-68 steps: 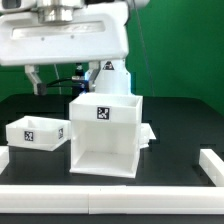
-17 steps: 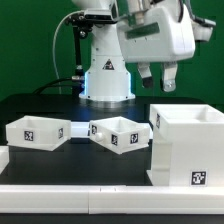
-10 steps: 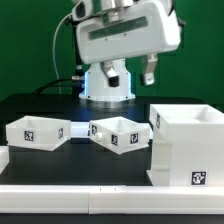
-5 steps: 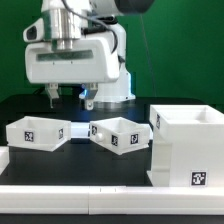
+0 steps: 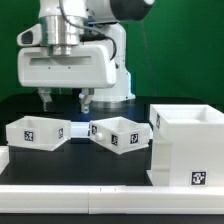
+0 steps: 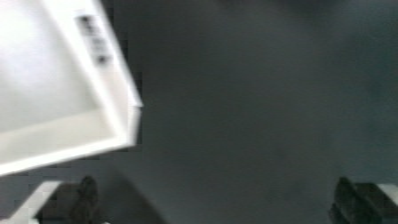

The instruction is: Assemble drawer

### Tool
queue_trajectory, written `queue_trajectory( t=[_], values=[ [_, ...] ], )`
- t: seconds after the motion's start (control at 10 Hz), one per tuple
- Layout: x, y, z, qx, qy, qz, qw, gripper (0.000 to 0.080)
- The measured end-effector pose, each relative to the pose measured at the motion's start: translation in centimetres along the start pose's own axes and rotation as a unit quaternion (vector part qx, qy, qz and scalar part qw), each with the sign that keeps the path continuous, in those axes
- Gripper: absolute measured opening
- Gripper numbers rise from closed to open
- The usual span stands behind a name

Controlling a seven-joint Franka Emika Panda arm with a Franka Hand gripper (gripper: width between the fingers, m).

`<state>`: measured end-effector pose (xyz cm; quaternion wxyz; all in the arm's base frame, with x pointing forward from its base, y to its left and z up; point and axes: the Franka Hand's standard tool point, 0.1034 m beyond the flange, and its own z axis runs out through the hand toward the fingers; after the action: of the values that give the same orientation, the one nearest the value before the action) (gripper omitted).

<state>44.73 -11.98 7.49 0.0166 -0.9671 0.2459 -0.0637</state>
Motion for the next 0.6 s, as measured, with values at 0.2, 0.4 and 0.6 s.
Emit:
queue_trajectory(
  t=[0.2, 0.4, 0.6],
  values=[
    [-0.9, 0.3, 0.5, -0.012, 0.013, -0.008, 1.0, 0.0649],
    [-0.8, 0.4, 0.4, -0.013, 0.014, -0.007, 1.0, 0.0649],
    [-1.6, 2.5, 1.0, -0.02, 0.011, -0.023, 0.999, 0.0649]
  ],
)
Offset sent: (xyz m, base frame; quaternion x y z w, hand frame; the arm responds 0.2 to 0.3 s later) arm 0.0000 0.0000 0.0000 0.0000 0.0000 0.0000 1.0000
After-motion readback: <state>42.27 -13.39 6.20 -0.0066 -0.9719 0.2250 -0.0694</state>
